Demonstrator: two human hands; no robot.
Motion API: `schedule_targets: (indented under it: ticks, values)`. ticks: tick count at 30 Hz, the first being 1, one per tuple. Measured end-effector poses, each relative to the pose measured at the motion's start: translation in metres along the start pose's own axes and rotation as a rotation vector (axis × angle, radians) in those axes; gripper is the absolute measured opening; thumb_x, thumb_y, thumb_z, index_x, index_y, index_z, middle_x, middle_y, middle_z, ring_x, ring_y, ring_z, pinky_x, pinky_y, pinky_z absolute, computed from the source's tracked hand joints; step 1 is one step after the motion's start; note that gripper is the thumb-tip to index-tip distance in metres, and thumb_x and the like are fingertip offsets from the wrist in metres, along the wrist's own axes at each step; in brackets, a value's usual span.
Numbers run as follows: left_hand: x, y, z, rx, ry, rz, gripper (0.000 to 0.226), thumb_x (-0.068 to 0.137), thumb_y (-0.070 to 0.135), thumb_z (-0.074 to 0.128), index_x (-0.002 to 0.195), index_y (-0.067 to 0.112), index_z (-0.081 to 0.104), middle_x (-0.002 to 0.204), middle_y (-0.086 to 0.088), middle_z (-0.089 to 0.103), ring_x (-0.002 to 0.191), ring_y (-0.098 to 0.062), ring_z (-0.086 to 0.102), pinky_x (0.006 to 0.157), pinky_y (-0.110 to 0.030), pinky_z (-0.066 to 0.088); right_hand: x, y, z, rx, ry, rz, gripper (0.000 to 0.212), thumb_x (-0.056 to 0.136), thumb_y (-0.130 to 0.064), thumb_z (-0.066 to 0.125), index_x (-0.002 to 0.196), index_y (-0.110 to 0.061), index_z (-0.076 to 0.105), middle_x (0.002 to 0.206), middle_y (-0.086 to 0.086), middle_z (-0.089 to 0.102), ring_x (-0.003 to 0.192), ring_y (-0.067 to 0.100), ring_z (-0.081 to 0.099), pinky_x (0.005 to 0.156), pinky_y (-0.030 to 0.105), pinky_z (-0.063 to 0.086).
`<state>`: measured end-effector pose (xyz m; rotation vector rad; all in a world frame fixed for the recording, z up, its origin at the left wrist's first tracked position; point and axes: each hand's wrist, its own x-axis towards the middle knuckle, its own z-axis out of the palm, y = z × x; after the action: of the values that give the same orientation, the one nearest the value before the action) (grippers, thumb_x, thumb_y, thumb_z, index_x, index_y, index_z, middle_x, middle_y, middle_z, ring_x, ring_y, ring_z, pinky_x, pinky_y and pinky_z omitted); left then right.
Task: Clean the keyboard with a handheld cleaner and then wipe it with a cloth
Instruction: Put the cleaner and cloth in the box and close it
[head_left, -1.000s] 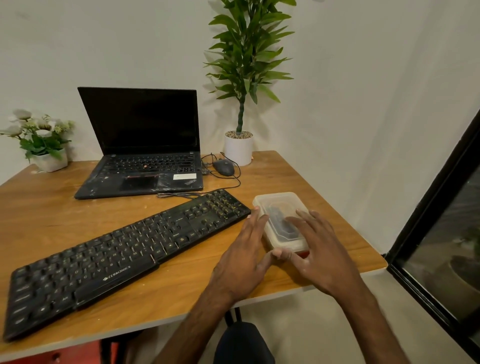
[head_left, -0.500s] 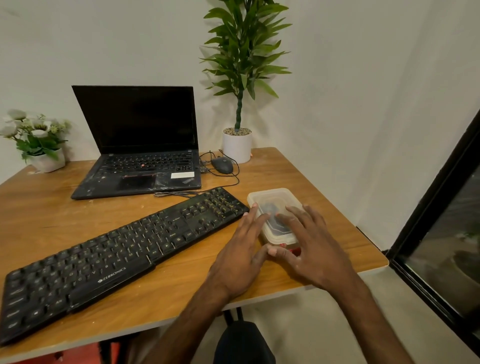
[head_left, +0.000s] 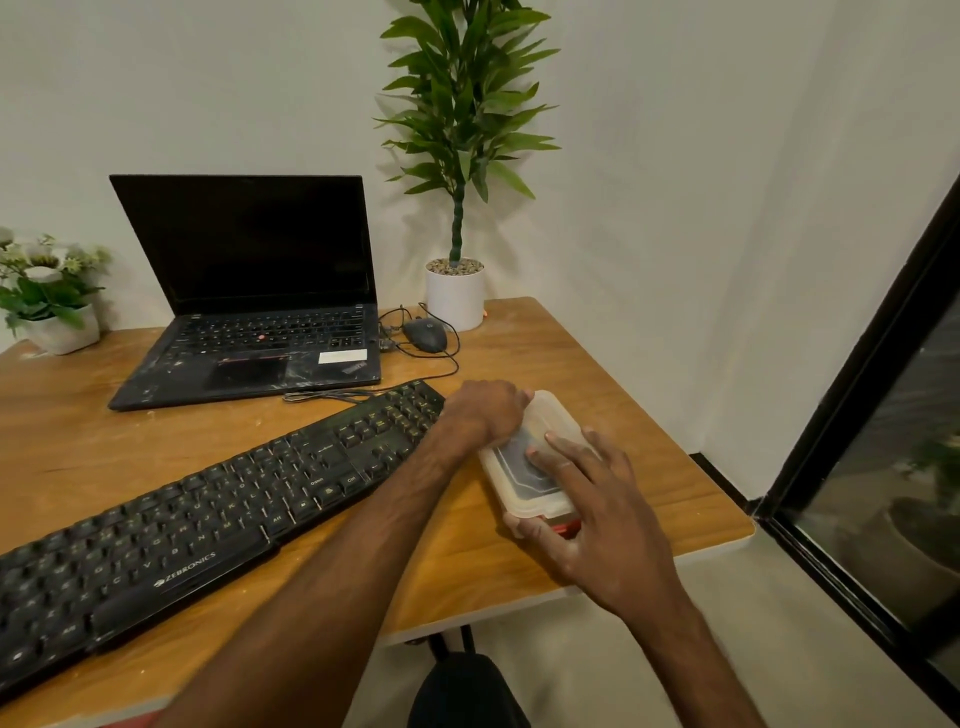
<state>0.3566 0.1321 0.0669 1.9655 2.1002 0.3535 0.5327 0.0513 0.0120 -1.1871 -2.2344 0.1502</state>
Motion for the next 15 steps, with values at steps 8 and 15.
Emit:
schedule_targets:
  ticks: [8,15]
  values:
    - [0.013,-0.006,0.004,-0.068,-0.059,0.063,0.046,0.11,0.042,0.025,0.13,0.016,0.056,0.132,-0.009,0.061,0.119,-0.028,0.056,0.098,-0.038,0.039,-0.001,0.002,0.005,0.005,0.019,-0.004,0.081,0.081,-0.087,0.033,0.14,-0.035,0.048,0.15,-0.011,0.042,0.147,0.016,0.018,0.108,0.042,0.039]
    - [0.009,-0.008,0.016,-0.124,0.129,0.022,0.042,0.108,0.04,0.033,0.107,0.012,0.065,0.11,-0.011,0.067,0.096,-0.025,0.057,0.087,-0.04,0.047,-0.009,0.004,0.011,0.068,0.047,0.005,0.072,0.085,-0.08,0.037,0.142,-0.037,0.044,0.152,-0.016,0.037,0.146,0.007,0.013,0.109,0.028,0.026]
